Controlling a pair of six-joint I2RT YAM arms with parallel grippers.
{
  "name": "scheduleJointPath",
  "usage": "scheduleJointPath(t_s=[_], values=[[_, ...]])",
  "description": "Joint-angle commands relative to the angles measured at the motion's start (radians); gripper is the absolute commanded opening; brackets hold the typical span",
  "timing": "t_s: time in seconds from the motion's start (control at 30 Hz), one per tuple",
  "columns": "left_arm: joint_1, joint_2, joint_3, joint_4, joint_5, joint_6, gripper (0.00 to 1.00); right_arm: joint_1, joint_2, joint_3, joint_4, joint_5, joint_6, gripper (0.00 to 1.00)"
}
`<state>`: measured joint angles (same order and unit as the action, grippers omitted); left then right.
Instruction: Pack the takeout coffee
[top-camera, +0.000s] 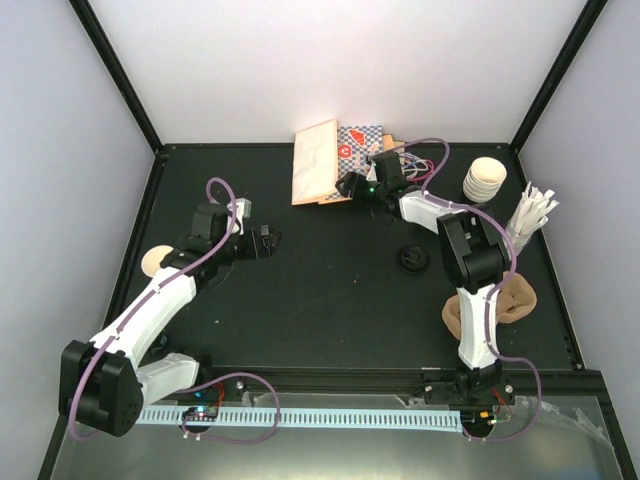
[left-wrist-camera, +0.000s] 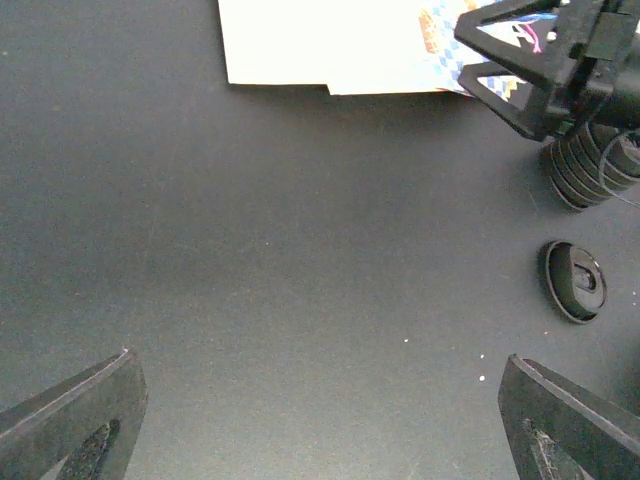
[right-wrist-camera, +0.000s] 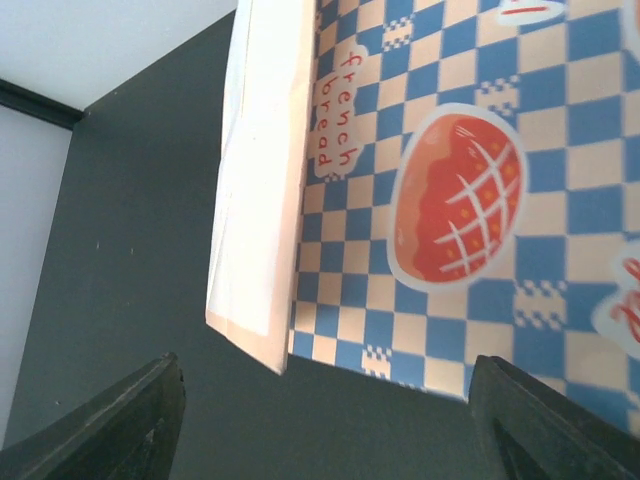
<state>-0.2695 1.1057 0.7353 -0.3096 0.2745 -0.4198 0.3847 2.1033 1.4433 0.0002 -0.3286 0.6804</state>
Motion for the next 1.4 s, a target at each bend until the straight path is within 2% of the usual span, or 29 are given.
scheduleJointPath(t_s=[0.0, 0.17, 0.3, 0.47, 0.63, 0.87, 1.07, 1.37], values=[[0.006, -0.008, 0.000, -0.010, 0.030, 0.016, 0.99, 0.016, 0.053, 0.040, 0.114, -0.016, 0.025, 0.78], [0.006, -0.021, 0.002, -0.030, 0.025, 0.024, 0.99, 0.016, 0.060, 0.000, 0.203, 0.013, 0.040, 0.68], [0.006, -0.030, -0.013, -0.024, 0.019, 0.019, 0.99, 0.017, 0.070, -0.013, 0.248, -0.014, 0.018, 0.66], [0.006, -0.017, -0.018, -0.015, 0.021, 0.016, 0.99, 0.017, 0.139, 0.087, 0.166, -0.114, -0.072, 0.61], [0.006, -0.009, -0.008, -0.021, 0.019, 0.022, 0.99, 0.017, 0.190, 0.177, 0.075, -0.147, -0.146, 0.60], [0.006, -0.001, -0.004, -0.022, 0.013, 0.024, 0.99, 0.016, 0.221, 0.223, 0.030, -0.169, -0.189, 0.38], [0.006, 0.012, 0.008, -0.029, 0.009, 0.027, 0.99, 0.015, 0.216, 0.219, 0.040, -0.187, -0.209, 0.03], [0.006, -0.013, 0.015, -0.047, -0.009, 0.031, 0.99, 0.017, 0.077, 0.101, 0.090, -0.216, -0.286, 0.01]])
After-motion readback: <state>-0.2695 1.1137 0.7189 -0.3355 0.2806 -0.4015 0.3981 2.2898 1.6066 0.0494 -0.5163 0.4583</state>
